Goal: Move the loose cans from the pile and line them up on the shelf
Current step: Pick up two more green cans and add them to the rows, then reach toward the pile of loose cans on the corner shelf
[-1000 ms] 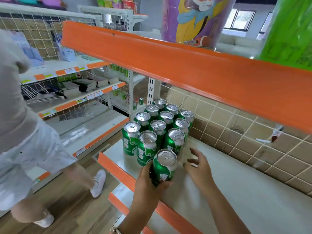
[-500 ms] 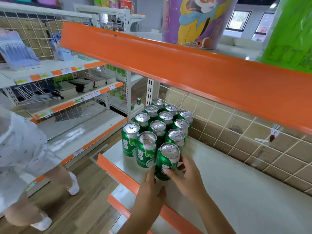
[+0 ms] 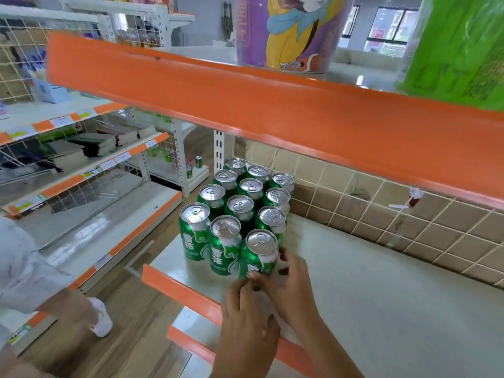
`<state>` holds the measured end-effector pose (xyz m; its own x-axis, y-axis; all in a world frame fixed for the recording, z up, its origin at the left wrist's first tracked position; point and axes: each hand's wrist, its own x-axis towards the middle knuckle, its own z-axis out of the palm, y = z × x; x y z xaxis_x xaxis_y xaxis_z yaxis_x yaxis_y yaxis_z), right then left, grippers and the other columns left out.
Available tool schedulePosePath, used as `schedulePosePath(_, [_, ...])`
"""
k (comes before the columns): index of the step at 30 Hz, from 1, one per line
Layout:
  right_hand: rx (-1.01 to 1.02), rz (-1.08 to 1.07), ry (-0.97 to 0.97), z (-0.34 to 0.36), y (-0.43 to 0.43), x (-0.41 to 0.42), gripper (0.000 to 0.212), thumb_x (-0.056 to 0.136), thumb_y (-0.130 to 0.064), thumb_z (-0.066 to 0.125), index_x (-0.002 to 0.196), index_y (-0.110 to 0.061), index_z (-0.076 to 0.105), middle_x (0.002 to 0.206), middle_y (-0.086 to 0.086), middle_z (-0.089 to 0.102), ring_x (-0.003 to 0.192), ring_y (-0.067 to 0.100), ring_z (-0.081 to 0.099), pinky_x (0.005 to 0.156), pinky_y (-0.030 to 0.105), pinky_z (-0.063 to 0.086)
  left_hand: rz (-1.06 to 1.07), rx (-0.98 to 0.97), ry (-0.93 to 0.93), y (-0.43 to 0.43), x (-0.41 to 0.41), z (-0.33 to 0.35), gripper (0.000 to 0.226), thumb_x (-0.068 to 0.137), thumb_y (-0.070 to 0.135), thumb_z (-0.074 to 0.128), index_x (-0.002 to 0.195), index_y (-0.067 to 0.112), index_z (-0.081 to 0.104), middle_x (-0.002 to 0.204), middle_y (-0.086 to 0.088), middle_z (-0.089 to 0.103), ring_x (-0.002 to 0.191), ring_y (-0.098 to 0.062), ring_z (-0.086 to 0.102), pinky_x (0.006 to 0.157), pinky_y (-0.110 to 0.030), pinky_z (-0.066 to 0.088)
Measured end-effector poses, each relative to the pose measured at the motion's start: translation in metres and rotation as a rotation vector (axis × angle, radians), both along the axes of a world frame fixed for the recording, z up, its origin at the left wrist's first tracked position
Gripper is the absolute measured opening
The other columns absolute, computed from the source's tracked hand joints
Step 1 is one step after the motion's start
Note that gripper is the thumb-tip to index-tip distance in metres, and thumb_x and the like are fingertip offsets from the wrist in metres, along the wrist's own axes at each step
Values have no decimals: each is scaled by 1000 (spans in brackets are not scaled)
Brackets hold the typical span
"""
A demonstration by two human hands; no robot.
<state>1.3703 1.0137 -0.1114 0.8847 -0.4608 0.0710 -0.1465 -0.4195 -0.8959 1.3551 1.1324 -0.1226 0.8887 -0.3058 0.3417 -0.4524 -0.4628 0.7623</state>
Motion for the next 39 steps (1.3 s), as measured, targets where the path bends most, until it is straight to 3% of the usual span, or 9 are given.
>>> schedulePosePath(2, [14, 13, 40, 2, -11, -6, 87, 61, -57, 78, 134, -31, 39, 120, -12, 38, 112, 9, 45, 94, 25, 42, -65, -59, 40, -3, -5, -3, 54, 61, 29, 50, 114, 20, 45, 109, 4, 48, 93, -14, 50, 81, -25, 50])
schedulePosePath(6, [-21, -92, 33, -1, -33, -38, 62, 84, -37, 67, 137, -30, 34, 126, -13, 33, 114, 8, 44, 86, 6, 36, -291, -47, 152, -29, 2, 0, 43, 68, 33, 50, 111, 31, 42, 109, 21, 43, 102, -10, 52, 89, -28, 47])
schedulePosePath(9, [-1, -284, 55, -1, -62, -78, 60, 87, -36, 63, 140, -26, 34, 131, -11, 34, 116, 7, 43, 98, 16, 37, -429, 41, 192, -66, 4, 10, 35, 81, 30, 63, 114, 25, 50, 112, 18, 47, 110, -9, 52, 90, -16, 39])
schedulePosePath(11, [39, -402, 82, 2, -85, -110, 64, 86, -36, 64, 142, -24, 34, 134, -12, 34, 119, 6, 42, 103, 25, 38, -531, 92, 300, -95, 0, 17, 47, 84, 26, 67, 126, 20, 47, 126, 10, 46, 119, -9, 48, 91, -11, 32])
schedulePosePath(17, [88, -647, 43, 21, -139, -209, 66, 84, -33, 68, 141, -25, 36, 134, -11, 38, 119, 5, 44, 98, 24, 39, -844, 113, 427, -183, -42, 37, 79, 77, 44, 71, 143, 25, 32, 149, 6, 36, 133, -10, 38, 103, -23, 35])
schedulePosePath(21, [91, -786, -10, 38, -170, -274, 65, 84, -28, 69, 140, -21, 38, 131, -8, 41, 119, 10, 45, 98, 29, 41, -990, 103, 396, -239, -99, 53, 88, 71, 49, 73, 144, 25, 31, 149, 3, 36, 133, -13, 39, 95, -20, 36])
schedulePosePath(27, [79, -907, -51, 52, -218, -376, 65, 84, -27, 68, 141, -21, 38, 132, -12, 41, 116, 9, 46, 94, 28, 40, -1105, 61, 387, -307, -197, 65, 88, 71, 44, 75, 144, 21, 32, 149, 2, 37, 132, -14, 41, 103, -25, 36])
schedulePosePath(33, [-2, -993, -113, 73, -264, -471, 50, 84, -26, 69, 123, -42, 43, 129, -9, 48, 113, 10, 49, 97, 32, 44, -1196, 21, 371, -375, -292, 83, 89, 72, 38, 77, 145, 19, 31, 149, 0, 37, 131, -17, 42, 105, -28, 37])
schedulePosePath(39, [-67, -1066, -33, 87, -305, -554, 55, 88, -32, 64, 138, -30, 43, 127, -11, 45, 115, 8, 47, 103, 33, 42, -1300, 26, 427, -430, -379, 92, 88, 68, 50, 77, 141, 23, 36, 138, 8, 44, 131, -14, 40, 106, -34, 38])
